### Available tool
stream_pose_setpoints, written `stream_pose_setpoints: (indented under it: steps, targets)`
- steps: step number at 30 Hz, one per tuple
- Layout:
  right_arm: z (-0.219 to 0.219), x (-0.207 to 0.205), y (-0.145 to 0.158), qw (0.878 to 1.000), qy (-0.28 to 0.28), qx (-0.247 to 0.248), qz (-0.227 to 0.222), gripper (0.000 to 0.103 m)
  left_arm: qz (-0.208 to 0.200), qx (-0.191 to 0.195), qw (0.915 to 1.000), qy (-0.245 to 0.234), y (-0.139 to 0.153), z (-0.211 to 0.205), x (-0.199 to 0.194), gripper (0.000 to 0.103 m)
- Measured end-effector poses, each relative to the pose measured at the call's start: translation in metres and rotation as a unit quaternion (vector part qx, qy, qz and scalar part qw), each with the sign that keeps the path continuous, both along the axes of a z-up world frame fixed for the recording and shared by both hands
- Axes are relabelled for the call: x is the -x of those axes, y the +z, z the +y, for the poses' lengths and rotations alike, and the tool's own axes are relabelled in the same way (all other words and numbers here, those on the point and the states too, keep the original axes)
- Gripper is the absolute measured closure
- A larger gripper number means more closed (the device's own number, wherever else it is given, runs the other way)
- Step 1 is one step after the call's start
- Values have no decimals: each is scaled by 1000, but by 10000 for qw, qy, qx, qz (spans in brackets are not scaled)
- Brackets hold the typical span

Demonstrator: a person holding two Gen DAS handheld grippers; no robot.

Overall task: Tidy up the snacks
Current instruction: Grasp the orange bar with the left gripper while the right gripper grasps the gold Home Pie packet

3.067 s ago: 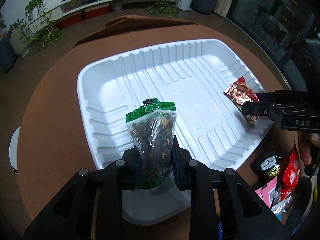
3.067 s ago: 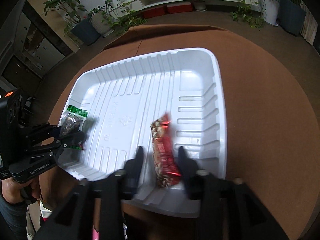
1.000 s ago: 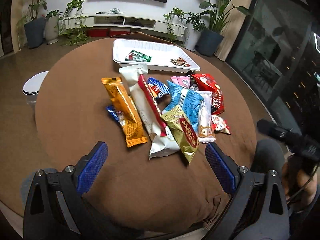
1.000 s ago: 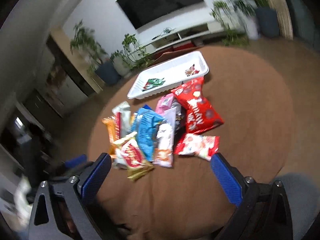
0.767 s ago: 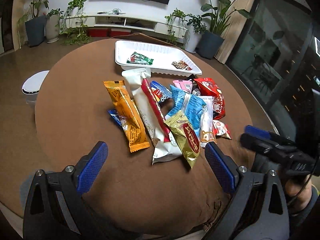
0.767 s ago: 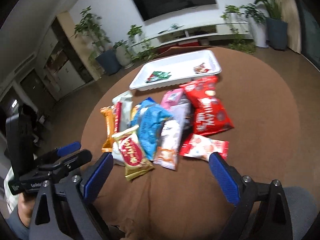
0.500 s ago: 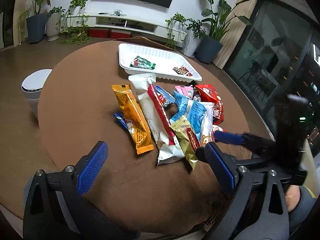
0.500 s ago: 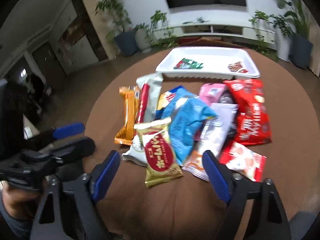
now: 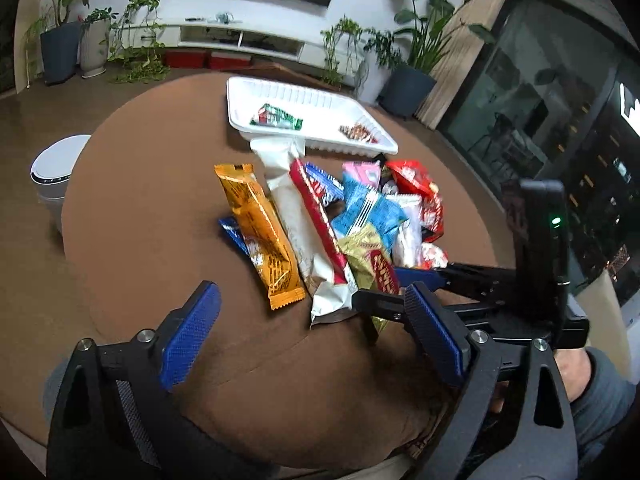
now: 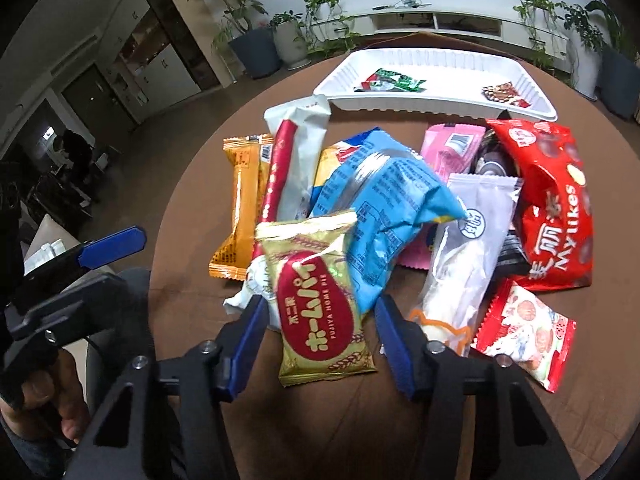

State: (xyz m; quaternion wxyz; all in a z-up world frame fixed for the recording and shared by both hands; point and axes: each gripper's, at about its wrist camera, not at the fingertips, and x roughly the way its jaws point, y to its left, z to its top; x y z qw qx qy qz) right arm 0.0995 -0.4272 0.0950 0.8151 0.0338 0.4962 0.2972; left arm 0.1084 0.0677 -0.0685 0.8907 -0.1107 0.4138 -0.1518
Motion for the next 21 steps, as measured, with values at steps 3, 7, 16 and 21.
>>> stream_pose_setpoints:
  steps: [3,7,16,21]
  targets:
    - [-1,1,-3,9999,21,-67,89,51,50,-66,10000,-37,-3,-5,-7,10]
    - [-8,2,-3,9998,-76,-135,145,52,167,-197,9996,-134,-3,-15,-23,10]
    - [-15,3,-5,9998,-113,-148,85,52,431,-178,9985,-295,-14,-32,-57,16]
    - [-18,8,-6,9999,-128,-90,50,58,649,-162,9975,-232,-25,-31,-76,36]
